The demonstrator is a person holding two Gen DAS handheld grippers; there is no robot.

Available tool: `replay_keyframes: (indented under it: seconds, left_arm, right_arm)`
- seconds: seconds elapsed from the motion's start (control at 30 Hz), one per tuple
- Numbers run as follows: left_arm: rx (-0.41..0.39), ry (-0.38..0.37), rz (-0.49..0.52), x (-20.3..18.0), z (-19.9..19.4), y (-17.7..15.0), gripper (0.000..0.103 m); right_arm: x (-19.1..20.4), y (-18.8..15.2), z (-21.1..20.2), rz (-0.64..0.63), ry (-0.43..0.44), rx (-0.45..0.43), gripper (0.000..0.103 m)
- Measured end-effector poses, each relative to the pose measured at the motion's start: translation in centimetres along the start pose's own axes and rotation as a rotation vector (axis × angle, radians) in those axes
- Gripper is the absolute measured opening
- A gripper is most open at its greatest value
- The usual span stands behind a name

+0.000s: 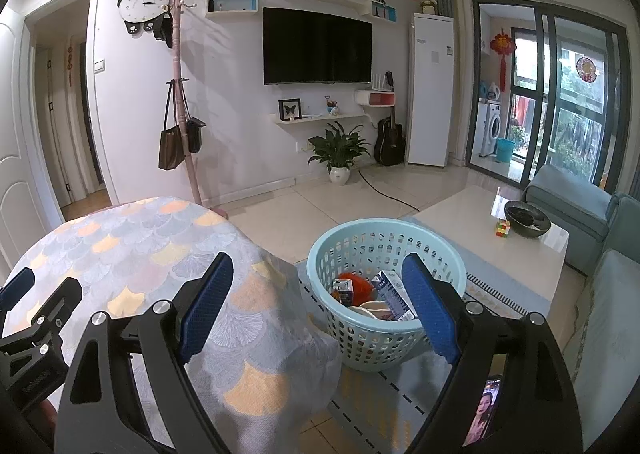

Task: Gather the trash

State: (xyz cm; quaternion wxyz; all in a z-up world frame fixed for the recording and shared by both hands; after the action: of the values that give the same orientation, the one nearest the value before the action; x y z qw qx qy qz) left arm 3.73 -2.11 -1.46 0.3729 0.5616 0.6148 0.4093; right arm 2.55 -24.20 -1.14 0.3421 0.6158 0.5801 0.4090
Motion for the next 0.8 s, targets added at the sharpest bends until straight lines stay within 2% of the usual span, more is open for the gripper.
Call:
replay_keyframes:
  seconds: [0.47, 0.8]
  left_arm:
    - [0.0, -0.001, 0.005, 0.3, 0.3, 0.0, 0.095]
    - [-0.003, 0.034, 0.02, 1.2, 0.4, 0.0, 0.095]
  right_arm:
    - [-0.3, -0.1, 0.1, 0.009, -0.003, 0.004, 0.082]
    - [-0.1, 0.0, 0.0, 0.004, -0.001, 0.0, 0.082]
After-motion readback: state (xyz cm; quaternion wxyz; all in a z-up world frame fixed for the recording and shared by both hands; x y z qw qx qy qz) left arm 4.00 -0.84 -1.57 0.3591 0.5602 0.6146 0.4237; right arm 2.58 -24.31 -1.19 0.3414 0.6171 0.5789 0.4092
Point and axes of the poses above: each gripper's, at about its wrist camera, not at the fingertips, and z roughly the way its jaws point, x to its left, y to its top, the point moved 2 cm from there along z, roughly the way its jaws point, and after that the axes turned 10 degrees about y, right-handed, at the moved point
